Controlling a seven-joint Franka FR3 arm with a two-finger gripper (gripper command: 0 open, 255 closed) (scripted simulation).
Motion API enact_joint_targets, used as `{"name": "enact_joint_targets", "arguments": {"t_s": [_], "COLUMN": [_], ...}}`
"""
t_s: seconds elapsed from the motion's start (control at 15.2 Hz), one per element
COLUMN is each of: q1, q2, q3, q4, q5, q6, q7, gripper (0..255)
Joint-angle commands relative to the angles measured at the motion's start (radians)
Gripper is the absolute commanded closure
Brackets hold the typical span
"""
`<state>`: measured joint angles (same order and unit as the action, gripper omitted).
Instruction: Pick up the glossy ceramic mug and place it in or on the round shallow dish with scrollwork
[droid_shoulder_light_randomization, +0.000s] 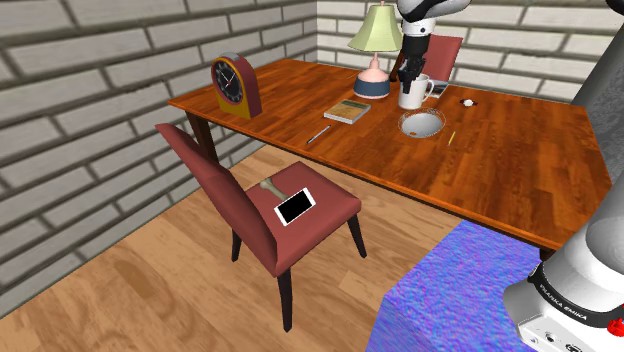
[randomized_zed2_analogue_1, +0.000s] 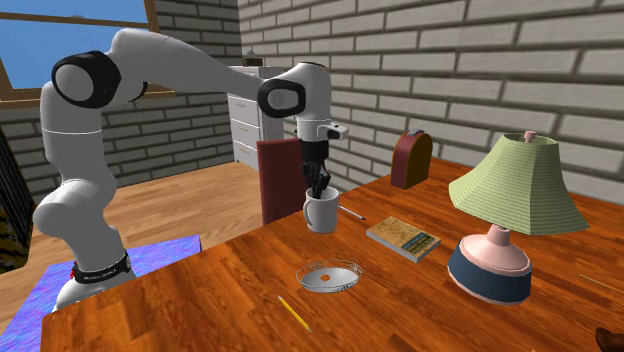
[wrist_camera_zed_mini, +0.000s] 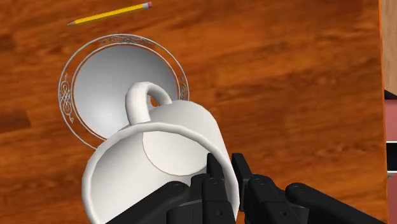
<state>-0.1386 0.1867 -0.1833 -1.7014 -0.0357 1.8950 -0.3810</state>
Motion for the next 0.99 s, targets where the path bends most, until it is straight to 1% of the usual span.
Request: {"name": "enact_joint_targets", "arguments": {"t_s": [0.0,0.33,0.4,0.92], "q1": [-0.027,-0.095,-0.118,-0.117], "q2": [0.001,0.02,0.031,0.045], "q3": [-0.018,-0.061,-0.074,-0.072], "q4": [0.012,0.062,0.085,-0.005], "q5": [0.004,0.019,0.026,0.029], "q6": [-0.009,-0.034,-0.044,0.058], "q7": [-0.047,-0.162,-0.198,-0.195], "gripper": [255,255,255,255]}}
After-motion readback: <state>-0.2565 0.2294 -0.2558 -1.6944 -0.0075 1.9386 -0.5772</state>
